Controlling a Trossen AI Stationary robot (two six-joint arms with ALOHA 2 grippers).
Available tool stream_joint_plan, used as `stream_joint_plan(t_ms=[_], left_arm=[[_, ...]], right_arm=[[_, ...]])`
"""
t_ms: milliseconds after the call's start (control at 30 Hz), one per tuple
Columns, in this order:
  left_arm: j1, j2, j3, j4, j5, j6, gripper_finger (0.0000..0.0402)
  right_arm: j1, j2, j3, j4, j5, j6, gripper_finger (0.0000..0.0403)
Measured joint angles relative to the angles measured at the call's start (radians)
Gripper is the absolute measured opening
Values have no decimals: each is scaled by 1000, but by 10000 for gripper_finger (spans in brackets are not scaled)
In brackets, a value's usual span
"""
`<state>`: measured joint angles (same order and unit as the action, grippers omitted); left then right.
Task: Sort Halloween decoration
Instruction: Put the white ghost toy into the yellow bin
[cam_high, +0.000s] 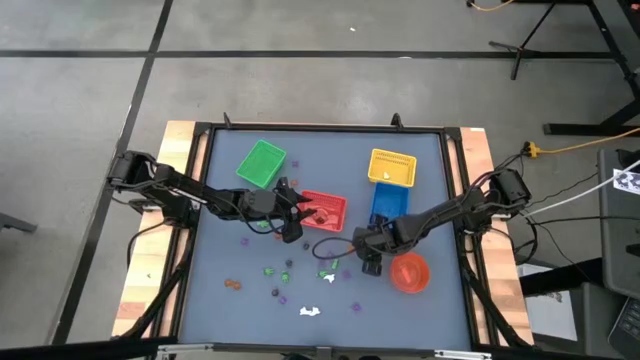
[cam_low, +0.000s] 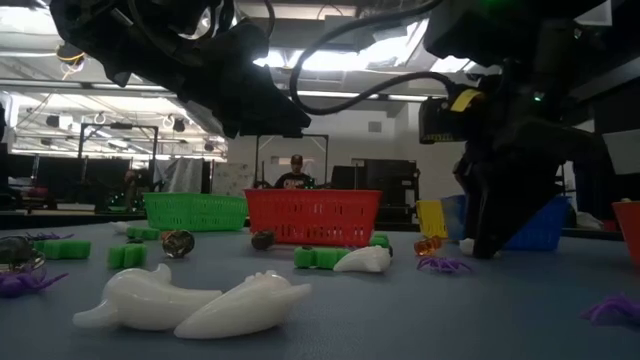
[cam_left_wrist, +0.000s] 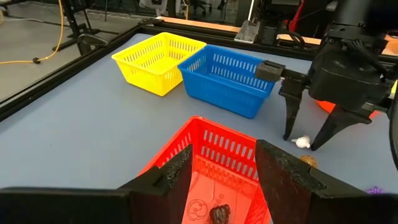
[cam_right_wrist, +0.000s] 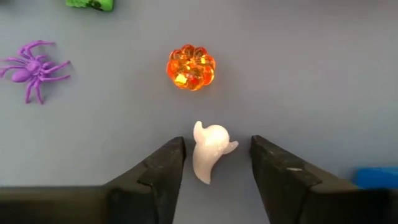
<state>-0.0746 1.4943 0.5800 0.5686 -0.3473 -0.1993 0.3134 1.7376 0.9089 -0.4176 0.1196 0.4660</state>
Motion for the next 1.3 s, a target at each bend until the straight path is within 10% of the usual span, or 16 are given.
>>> stream_joint_plan(t_ms=[400,1300], left_arm=[[0,0,0,0,0,0,160],[0,0,-1,0,0,0,160]], right_arm=[[0,1,0,6,-6,0,108],[0,4,89,-11,-38,-85,105]])
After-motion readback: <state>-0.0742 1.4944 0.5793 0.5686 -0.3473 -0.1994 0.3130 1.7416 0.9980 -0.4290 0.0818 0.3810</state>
